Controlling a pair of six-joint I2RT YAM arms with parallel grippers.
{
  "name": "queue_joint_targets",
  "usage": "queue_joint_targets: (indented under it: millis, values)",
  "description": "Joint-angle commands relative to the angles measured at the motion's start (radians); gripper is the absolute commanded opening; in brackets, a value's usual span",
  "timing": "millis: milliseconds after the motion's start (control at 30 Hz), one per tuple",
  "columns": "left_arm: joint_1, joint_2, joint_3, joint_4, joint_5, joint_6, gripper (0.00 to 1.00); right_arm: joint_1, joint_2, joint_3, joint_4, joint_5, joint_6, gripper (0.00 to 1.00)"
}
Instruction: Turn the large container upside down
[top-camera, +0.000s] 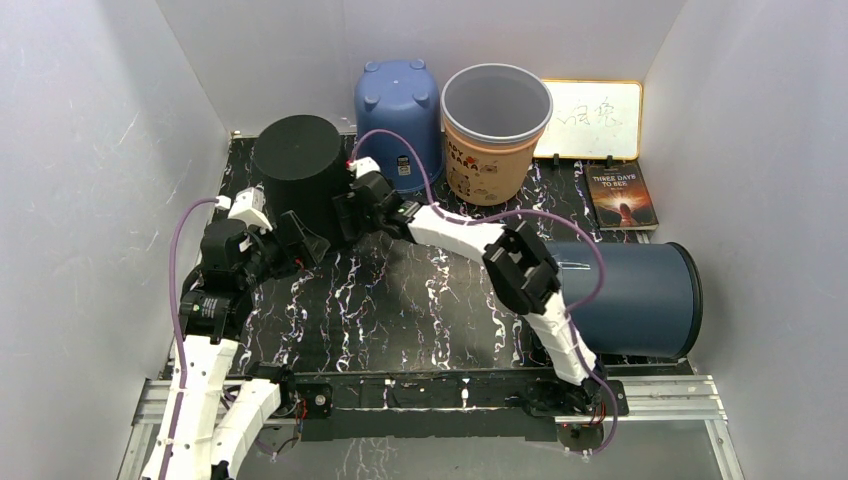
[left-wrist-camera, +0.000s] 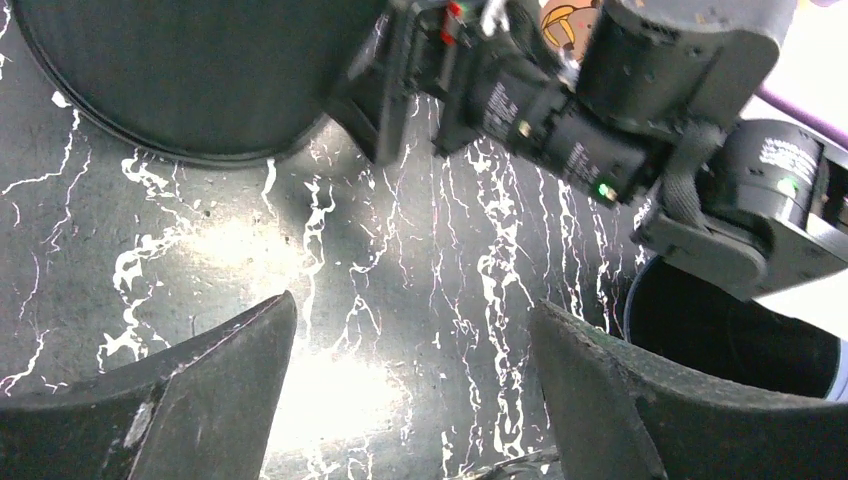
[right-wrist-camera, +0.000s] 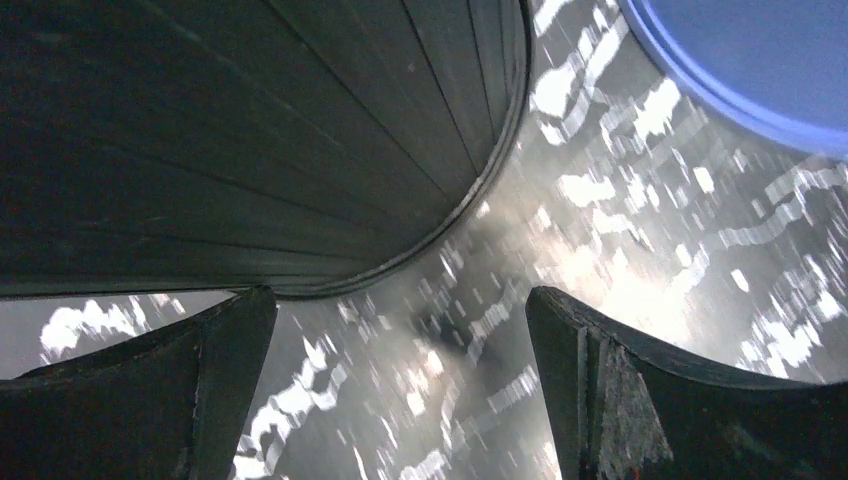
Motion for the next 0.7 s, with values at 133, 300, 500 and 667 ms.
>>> queue_joint_targets:
  millis: [133,300,500,667]
  values:
    - [0.004,-0.007,0.021,0.007,-0.008,0.046,0.87,0.012,0.259,0.473,0.114,-0.064,0.019,0.98]
    - [0.003,-0.012,-0.012,0.037,-0.005,0.044,0.92,0.010,0.342,0.507,0.363,-0.137,0.029,0.98]
    - [0.003,-0.028,-0.038,0.051,-0.017,0.044,0.99,0.009,0.363,0.495,0.493,-0.152,-0.008,0.98]
    - [0.003,-0.028,-0.036,0.062,-0.014,0.032,0.98,0.012,0.166,0.224,0.537,-0.057,-0.023,0.98]
